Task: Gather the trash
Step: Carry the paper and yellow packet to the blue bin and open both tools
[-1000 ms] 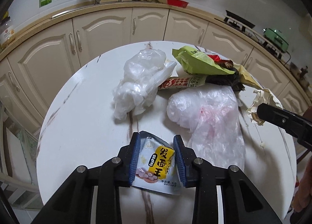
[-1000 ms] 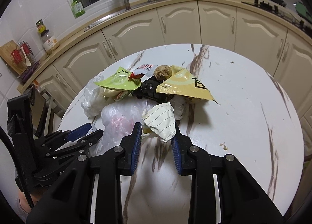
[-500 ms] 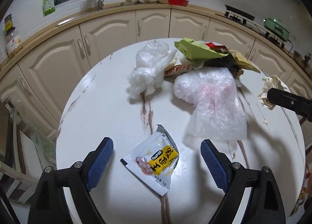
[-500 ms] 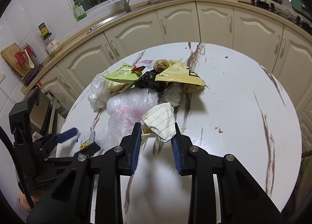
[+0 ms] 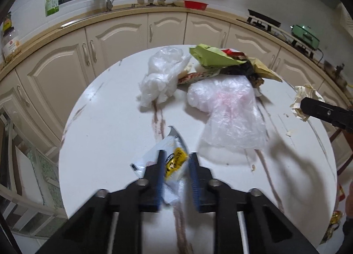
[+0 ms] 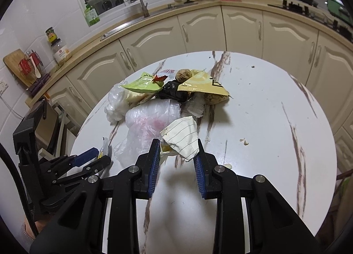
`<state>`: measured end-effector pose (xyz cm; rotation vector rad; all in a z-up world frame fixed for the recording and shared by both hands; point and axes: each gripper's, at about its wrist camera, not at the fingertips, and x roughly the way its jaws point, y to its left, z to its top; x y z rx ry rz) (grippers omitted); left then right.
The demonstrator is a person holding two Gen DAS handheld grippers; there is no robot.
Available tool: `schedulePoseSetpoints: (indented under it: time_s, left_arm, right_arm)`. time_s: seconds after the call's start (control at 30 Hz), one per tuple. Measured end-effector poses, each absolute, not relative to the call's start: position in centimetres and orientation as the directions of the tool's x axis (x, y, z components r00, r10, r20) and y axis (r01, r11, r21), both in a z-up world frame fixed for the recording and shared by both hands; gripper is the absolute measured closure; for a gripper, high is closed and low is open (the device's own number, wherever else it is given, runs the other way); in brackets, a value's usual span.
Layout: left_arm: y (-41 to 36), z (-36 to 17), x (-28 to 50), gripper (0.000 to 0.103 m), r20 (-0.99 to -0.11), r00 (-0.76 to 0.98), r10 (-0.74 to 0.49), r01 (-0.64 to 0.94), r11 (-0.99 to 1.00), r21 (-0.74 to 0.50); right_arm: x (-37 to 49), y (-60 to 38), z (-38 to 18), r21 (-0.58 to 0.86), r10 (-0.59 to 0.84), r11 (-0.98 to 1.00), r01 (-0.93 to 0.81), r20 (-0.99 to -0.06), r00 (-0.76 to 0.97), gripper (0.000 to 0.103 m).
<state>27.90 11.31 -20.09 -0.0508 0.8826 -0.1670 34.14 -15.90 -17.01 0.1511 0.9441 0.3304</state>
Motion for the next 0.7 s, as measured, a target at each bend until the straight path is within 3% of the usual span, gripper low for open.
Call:
schedulePoseSetpoints:
  time_s: [0.7]
  left_arm:
    - [8.0, -17.6, 24.8, 0.096, -0.728, 0.654, -0.209, 0.168, 0.977, -0.129]
  right_arm:
    - [31.8, -18.8, -15.6, 0.281, 0.335, 0.942, -0.183, -0.743, 0.580, 0.075]
